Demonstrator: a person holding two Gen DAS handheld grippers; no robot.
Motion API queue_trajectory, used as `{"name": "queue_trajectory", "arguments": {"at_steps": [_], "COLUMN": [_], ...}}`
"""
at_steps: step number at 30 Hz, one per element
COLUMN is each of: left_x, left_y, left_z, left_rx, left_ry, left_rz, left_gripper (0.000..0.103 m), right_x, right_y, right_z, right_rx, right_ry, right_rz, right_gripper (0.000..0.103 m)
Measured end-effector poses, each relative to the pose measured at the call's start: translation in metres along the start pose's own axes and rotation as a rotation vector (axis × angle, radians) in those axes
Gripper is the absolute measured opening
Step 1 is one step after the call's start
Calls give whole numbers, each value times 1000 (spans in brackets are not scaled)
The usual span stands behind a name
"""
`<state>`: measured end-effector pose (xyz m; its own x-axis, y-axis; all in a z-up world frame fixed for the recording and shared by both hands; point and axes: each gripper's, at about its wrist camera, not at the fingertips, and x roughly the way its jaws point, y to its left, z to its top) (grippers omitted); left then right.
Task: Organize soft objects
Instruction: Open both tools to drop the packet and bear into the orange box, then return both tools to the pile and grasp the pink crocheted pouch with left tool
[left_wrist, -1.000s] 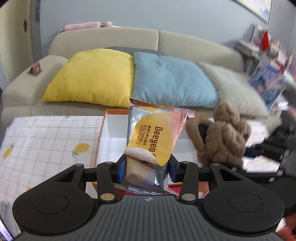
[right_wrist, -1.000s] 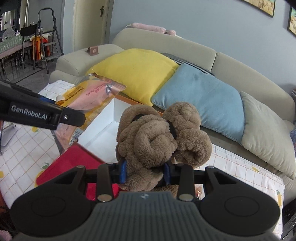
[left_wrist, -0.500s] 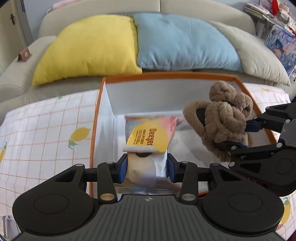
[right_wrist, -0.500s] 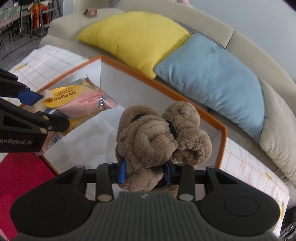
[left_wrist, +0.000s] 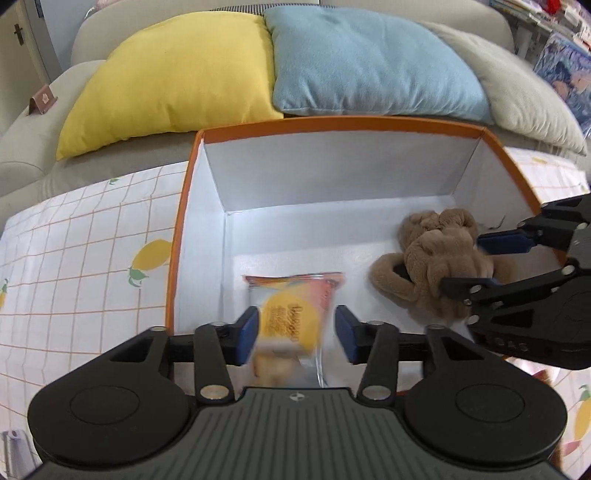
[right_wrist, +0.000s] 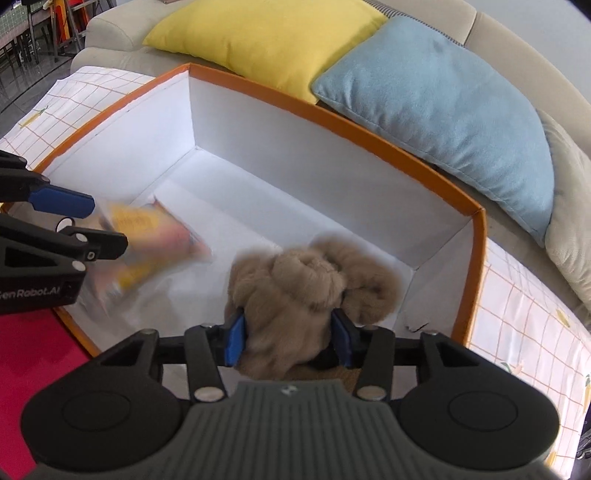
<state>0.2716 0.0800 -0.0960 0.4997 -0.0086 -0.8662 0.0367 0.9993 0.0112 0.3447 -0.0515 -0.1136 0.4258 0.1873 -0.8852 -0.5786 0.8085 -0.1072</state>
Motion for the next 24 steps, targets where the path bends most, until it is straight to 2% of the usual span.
{"name": "queue_trajectory", "arguments": {"at_steps": [7,8,13,19,21,24], "left_x": [-24,-29,-68,-121,-136,-152], "left_y": [2,2,-1,-9,-14,-21], "left_z": [2,1,-10,-43,-56,-75], "left_rx": [-30,-37,-71,-93,-108,-135], "left_ry": [-72,-92,-228,-380,-402,-411], "left_rz": [12,9,-27,-97,-115,-135], "left_gripper": [73,73,73,73,73,73], "right_x": [-22,-27,-65,-118,-135,-157], "right_y": [0,-1,-6,-3,1,7], "right_z": [1,1,-11,-54,-74,-105], "right_rx": [15,26,110,197,224,277], "right_ry": [-39,-53,-168,-310,-347,-362], "right_rz": [-30,-39,-128,-169,-184,-158], "right_gripper": [53,56,56,57,57,59]}}
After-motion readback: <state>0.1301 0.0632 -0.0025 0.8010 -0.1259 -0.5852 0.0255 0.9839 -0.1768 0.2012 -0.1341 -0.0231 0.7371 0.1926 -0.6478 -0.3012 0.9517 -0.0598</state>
